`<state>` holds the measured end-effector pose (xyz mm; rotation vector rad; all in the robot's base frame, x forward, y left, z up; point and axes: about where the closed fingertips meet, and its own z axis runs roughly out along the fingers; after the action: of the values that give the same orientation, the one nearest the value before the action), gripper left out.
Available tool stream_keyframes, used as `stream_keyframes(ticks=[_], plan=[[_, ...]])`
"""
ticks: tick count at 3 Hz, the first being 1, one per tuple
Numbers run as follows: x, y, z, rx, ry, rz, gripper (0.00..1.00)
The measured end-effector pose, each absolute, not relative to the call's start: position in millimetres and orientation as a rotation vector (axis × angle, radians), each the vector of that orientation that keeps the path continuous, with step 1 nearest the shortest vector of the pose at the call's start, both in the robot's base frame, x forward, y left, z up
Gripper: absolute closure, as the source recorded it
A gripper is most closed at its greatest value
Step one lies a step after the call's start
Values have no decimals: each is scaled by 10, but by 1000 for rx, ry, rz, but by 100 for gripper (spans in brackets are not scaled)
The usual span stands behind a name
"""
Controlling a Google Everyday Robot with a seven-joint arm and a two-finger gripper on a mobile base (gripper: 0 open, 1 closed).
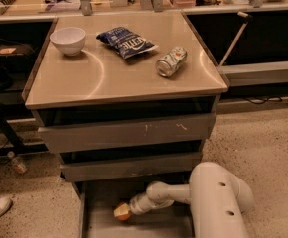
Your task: Place orange into bottom drawer
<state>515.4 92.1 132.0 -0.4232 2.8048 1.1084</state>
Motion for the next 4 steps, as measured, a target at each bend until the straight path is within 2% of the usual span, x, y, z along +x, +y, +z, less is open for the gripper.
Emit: stream_keyframes(ticks=[3,4], plan=[[5153,922,1320,-423,2805,1109,11],[5152,923,1319,-423,2805,1109,0]])
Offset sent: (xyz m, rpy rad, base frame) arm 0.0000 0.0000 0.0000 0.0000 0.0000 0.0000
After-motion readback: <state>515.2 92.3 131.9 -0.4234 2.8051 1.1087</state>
